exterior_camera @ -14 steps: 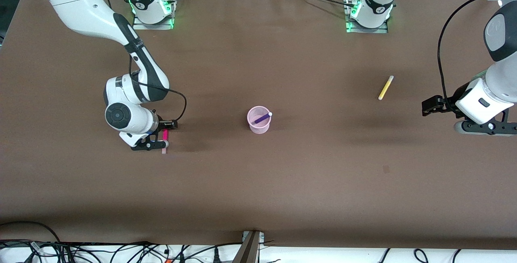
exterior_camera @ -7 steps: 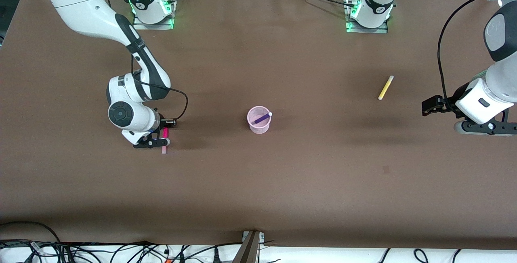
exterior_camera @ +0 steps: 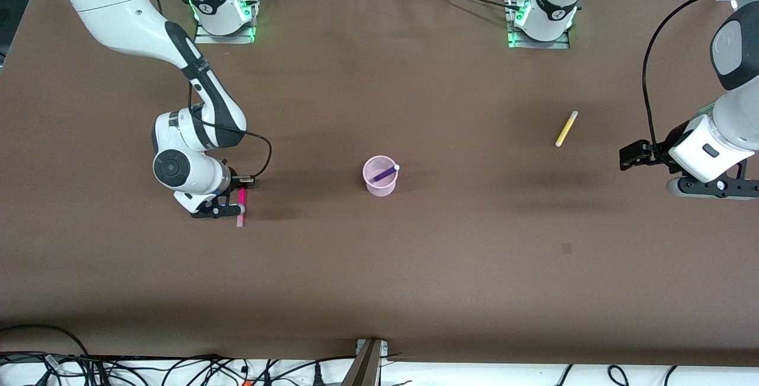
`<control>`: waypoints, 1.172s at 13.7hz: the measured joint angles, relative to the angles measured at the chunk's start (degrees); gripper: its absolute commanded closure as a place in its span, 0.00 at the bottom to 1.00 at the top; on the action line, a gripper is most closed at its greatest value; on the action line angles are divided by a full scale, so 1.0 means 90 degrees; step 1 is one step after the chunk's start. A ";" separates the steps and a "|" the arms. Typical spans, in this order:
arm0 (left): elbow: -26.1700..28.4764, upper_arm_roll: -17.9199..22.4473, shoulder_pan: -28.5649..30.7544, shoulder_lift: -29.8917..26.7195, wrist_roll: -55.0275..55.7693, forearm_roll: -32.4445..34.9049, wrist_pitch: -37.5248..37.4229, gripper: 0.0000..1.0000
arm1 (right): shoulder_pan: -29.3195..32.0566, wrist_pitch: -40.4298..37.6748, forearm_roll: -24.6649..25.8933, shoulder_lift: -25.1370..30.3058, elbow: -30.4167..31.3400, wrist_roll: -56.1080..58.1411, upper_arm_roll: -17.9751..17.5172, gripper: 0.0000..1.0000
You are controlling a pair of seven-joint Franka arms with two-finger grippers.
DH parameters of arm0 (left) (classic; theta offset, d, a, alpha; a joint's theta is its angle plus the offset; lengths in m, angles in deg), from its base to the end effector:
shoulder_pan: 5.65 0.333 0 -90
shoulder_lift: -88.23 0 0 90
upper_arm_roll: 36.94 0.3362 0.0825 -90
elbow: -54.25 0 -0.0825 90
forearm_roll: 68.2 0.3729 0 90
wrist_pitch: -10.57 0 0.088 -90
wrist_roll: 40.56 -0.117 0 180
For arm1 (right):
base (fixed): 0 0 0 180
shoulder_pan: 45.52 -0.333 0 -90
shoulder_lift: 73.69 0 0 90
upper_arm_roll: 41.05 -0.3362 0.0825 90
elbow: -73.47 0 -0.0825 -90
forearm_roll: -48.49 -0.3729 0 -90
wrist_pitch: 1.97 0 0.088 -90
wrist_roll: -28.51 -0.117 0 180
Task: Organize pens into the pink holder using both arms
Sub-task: 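Lift the pink marker with the right gripper over the pink cup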
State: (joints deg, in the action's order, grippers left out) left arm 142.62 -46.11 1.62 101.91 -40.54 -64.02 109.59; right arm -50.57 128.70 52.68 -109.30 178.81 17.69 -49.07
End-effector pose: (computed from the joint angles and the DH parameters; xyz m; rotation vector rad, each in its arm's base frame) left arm 0.6229 -0.0033 0.5232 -3.1052 0.0660 0.0764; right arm 0.6136 0.1351 0.1931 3.1234 0.1140 -0.2740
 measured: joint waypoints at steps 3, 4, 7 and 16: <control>0.0000 0.0000 0.0000 -0.0001 0.0000 0.0000 0.0000 0.00 | -0.0004 -0.0569 -0.0756 0.0030 -0.0276 -0.0078 -0.0156 1.00; 0.0000 0.0000 0.0000 -0.0002 0.0000 0.0000 0.0000 0.00 | -0.0008 -0.1049 -0.1125 0.0051 -0.0493 -0.0181 -0.0248 1.00; 0.0001 0.0000 0.0000 -0.0002 0.0000 0.0000 0.0000 0.00 | -0.0017 -0.2318 -0.2106 0.0151 -0.1165 -0.0803 -0.0524 1.00; 0.0014 0.0000 -0.0001 -0.0002 0.0000 0.0000 0.0000 0.00 | -0.0540 -0.2537 -0.4409 0.0227 -0.1751 -0.4250 -0.1872 1.00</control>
State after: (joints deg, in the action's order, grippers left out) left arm 142.75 -46.11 1.61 101.89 -40.54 -64.02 109.59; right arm -55.43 105.86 13.00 -107.26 163.05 -20.56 -65.92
